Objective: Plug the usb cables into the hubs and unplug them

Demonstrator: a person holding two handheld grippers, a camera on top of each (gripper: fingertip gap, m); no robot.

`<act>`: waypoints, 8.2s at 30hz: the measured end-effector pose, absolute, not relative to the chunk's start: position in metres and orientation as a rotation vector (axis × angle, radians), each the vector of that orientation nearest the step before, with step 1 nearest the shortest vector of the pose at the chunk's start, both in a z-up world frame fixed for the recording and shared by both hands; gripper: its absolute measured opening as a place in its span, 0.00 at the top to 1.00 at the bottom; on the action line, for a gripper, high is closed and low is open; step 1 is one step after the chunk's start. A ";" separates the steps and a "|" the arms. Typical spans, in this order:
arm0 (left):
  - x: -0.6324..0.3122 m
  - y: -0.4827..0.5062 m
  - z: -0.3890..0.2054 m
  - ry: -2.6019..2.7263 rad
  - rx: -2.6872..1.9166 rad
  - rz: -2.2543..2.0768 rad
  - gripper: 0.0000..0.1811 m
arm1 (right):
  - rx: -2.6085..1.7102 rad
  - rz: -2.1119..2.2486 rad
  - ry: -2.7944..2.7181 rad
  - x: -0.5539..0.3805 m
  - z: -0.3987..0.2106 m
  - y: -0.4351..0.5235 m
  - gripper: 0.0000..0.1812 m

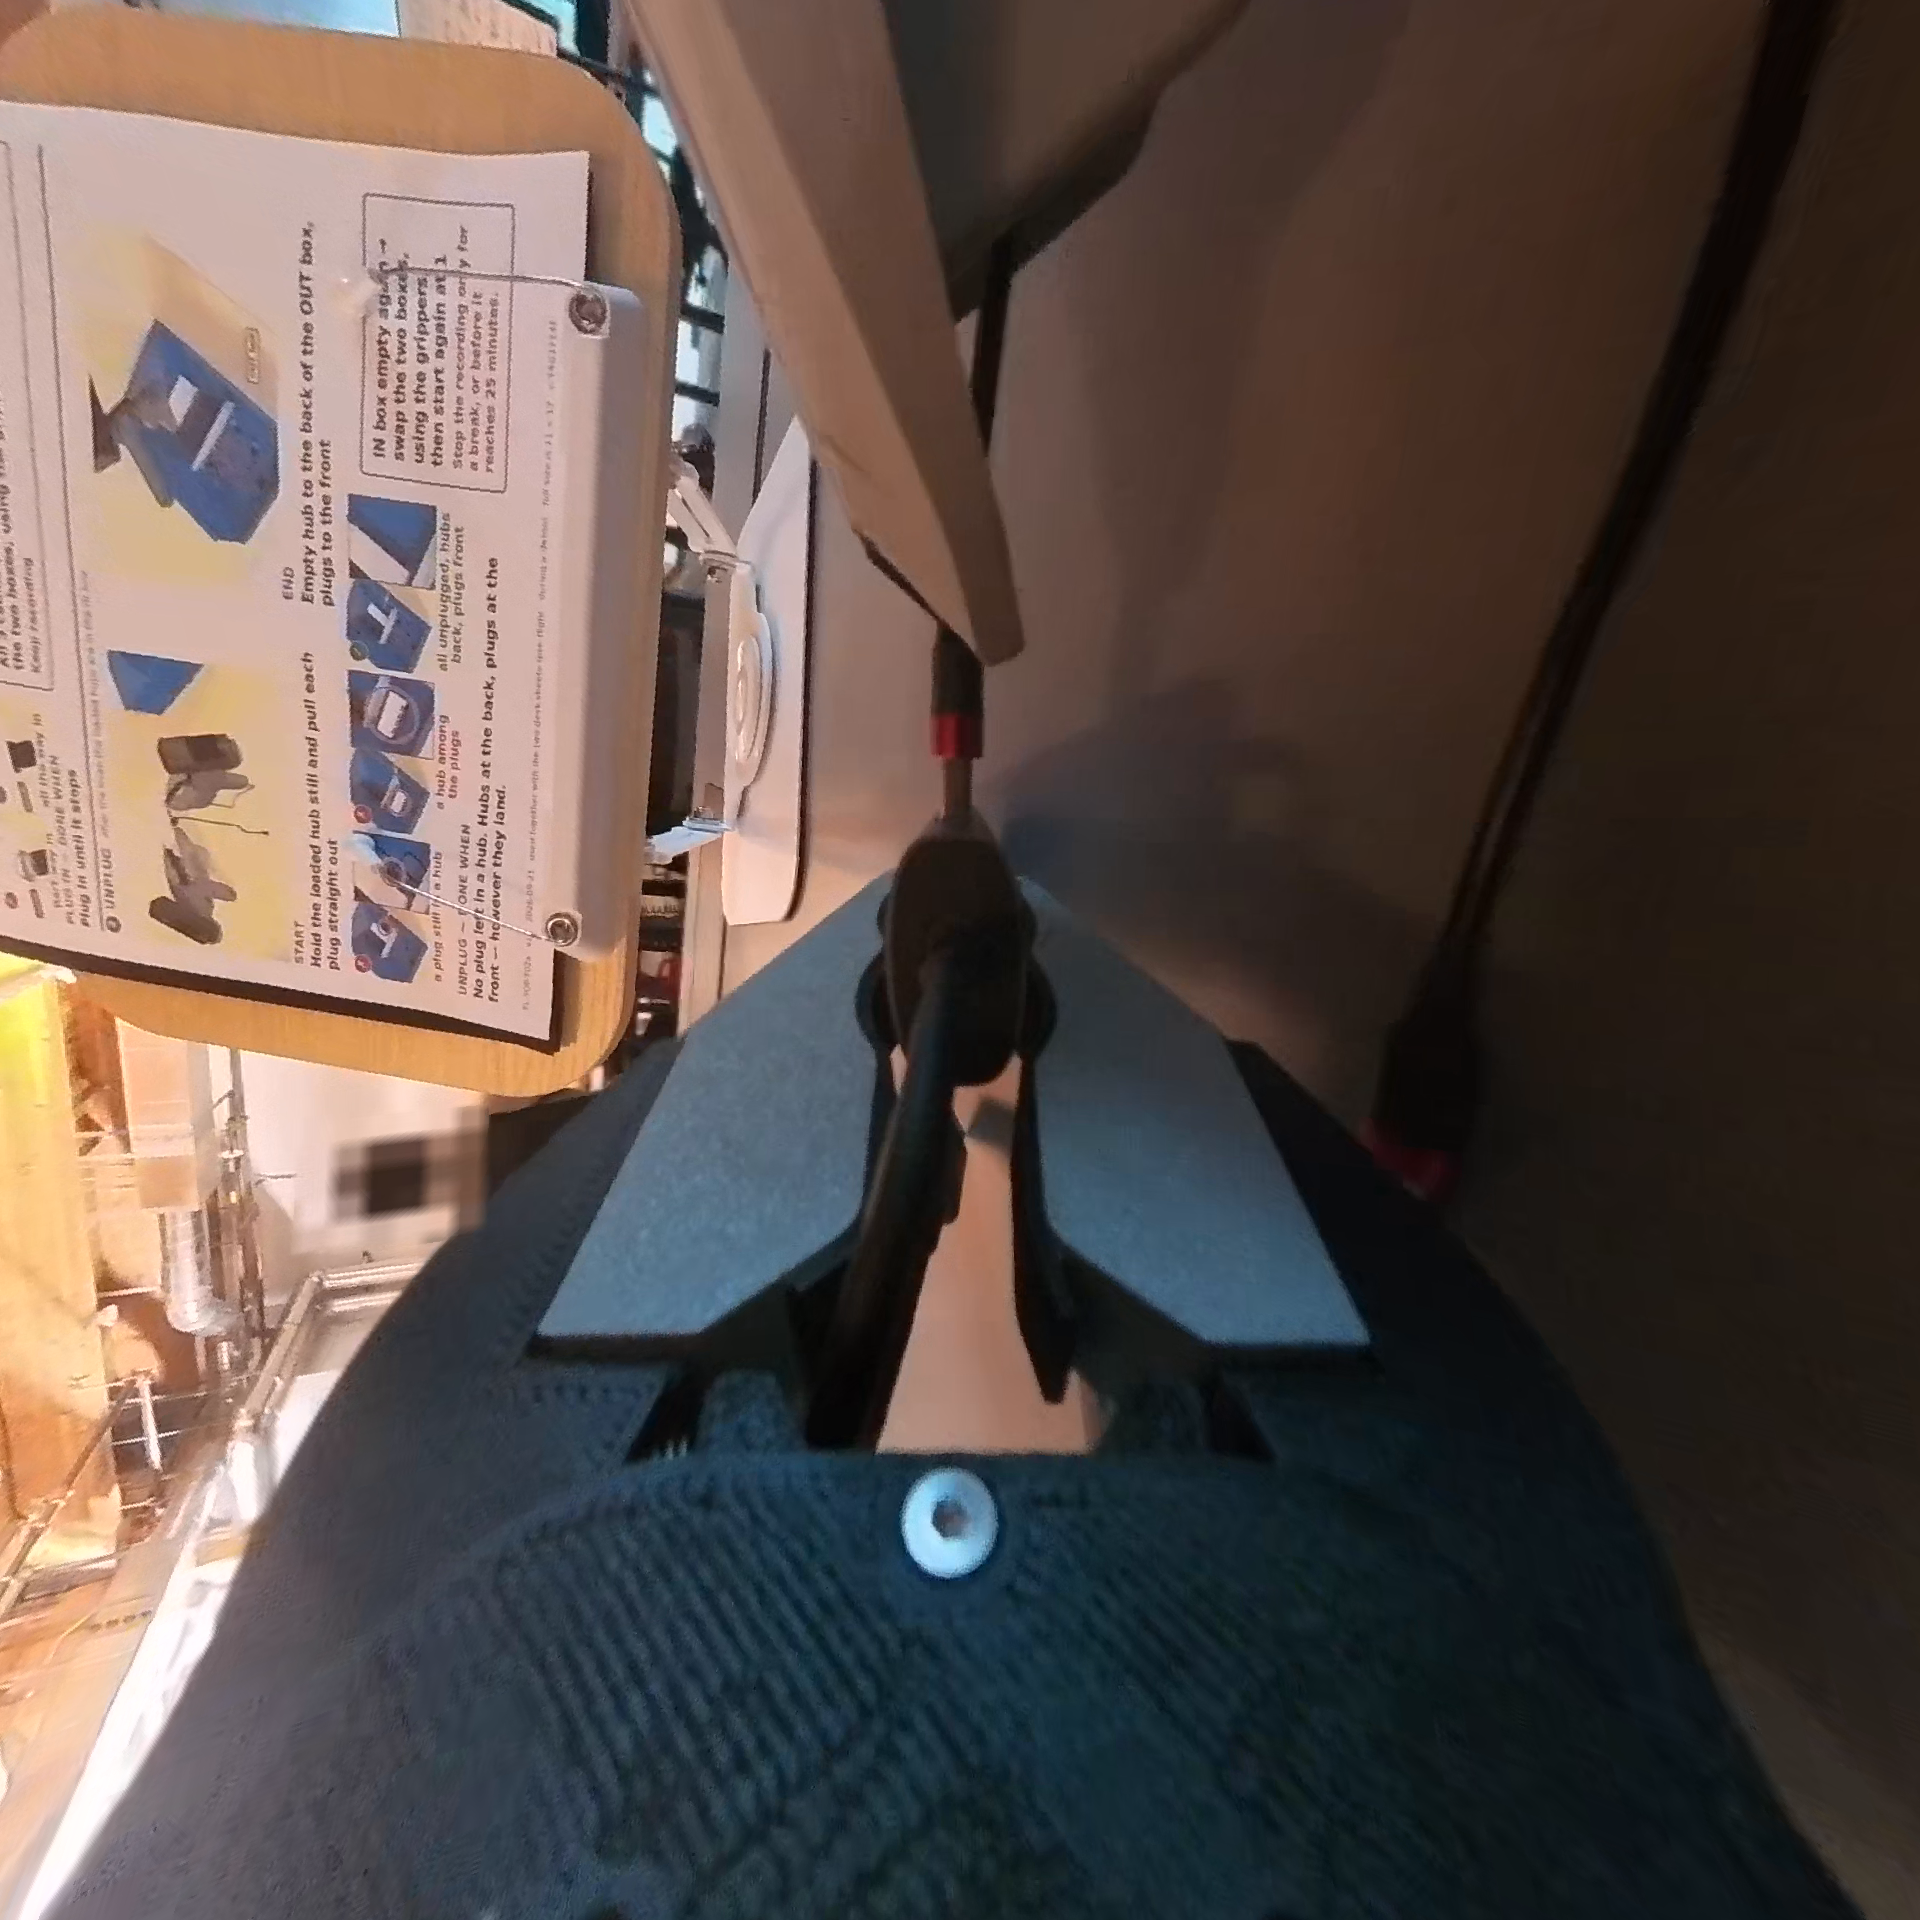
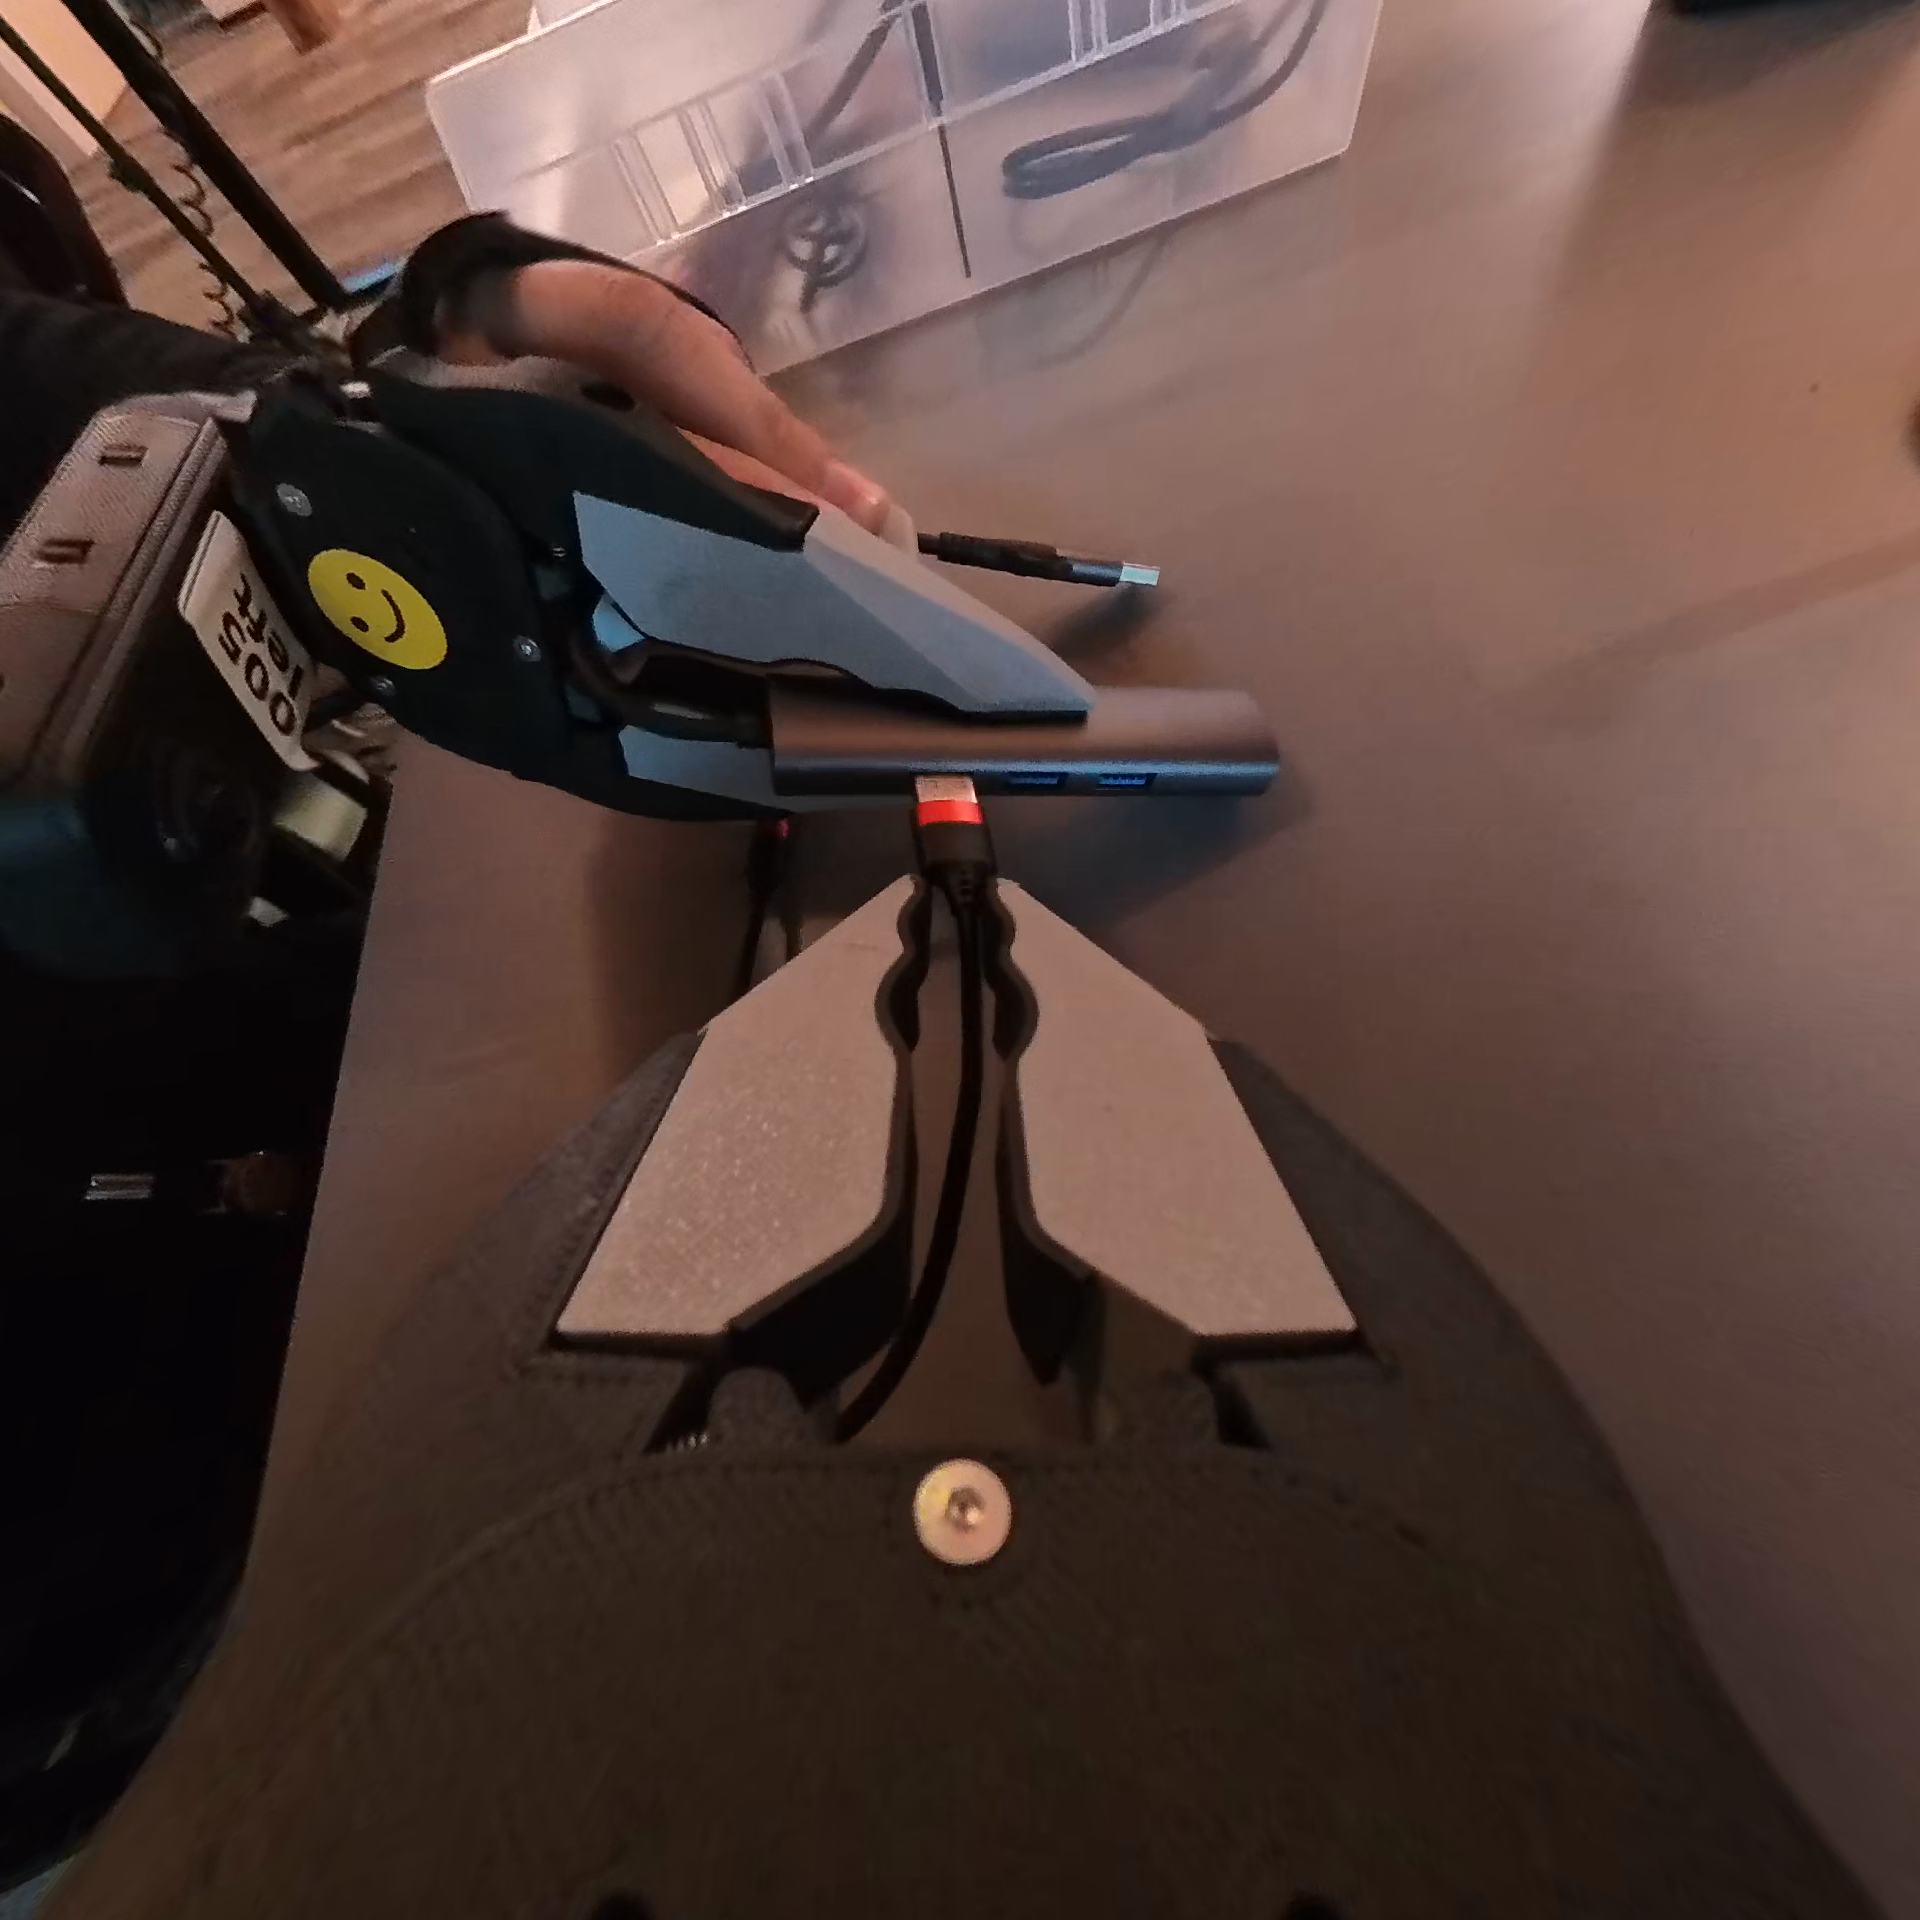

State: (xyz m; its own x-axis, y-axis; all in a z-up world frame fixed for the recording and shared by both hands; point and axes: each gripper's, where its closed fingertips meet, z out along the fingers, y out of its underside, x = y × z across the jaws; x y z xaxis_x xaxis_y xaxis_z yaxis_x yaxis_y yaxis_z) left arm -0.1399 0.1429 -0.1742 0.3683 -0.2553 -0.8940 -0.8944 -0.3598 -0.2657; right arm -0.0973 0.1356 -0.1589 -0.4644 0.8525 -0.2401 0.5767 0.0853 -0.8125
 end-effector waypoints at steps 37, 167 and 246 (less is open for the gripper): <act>-0.147 0.138 -0.178 1.068 -1.815 1.205 0.93 | -1.270 1.007 -2.198 -0.103 -0.171 0.123 0.99; -0.072 0.052 -0.062 1.016 -1.089 -0.102 0.92 | -1.127 1.760 -2.065 -0.049 -0.063 0.067 0.99; -0.077 0.090 -0.125 1.108 -1.449 0.103 0.92 | -0.970 0.762 -2.148 -0.100 -0.166 0.108 0.90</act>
